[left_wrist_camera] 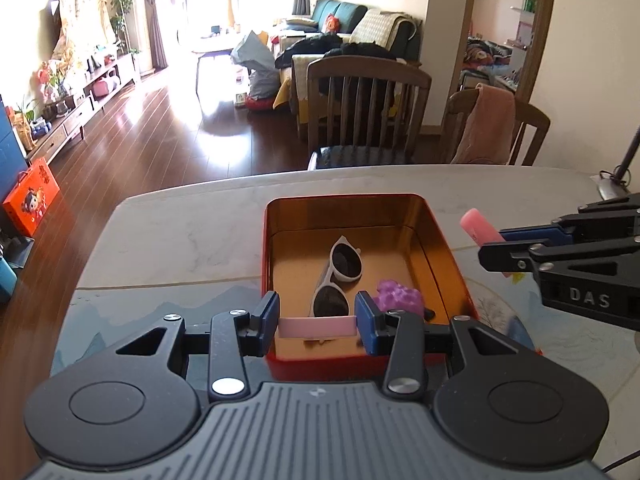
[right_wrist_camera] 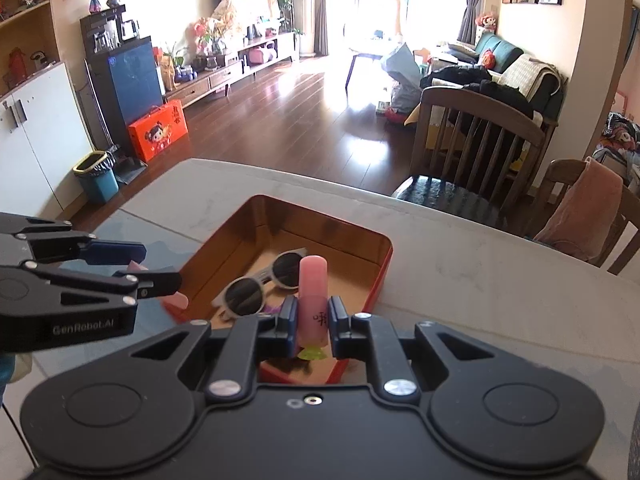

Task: Organize rigid objects
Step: 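Lower comb and lip balm into the red box and open both tools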

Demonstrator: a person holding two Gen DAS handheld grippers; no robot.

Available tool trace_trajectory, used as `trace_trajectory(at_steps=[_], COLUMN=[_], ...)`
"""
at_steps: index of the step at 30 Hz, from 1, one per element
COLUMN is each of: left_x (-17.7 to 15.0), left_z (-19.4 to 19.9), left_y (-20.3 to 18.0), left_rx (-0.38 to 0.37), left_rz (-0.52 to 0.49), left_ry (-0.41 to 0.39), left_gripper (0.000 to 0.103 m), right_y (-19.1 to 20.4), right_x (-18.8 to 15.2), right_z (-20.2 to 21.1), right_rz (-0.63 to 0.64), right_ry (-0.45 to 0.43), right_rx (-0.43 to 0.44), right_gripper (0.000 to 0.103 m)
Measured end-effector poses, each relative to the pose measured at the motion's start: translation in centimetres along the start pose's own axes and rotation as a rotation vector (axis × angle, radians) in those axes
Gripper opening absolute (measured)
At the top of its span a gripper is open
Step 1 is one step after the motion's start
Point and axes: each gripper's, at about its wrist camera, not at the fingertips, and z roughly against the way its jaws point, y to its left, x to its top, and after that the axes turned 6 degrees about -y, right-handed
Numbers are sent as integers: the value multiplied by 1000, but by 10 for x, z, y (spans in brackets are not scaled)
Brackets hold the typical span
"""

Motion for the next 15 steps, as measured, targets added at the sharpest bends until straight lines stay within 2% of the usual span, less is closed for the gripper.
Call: trace_trajectory(at_steps=[6,12,15], left_x=[7,4,-1], left_z=[-37,-62,-71], left_y=[-7,-10,-12], left_rx=[-3,-39,-27], left_rz=[-8,-21,-47], left_ry=[34,60,69], left_gripper=[40,40,40], right_y=[-9,-14,-12], right_x=[4,-1,-5], right_z=[-39,-70,-82], right_rz=[4,3,13], right_ry=[41,95,125], right_rx=[12,44,53], right_gripper=[15,15,15])
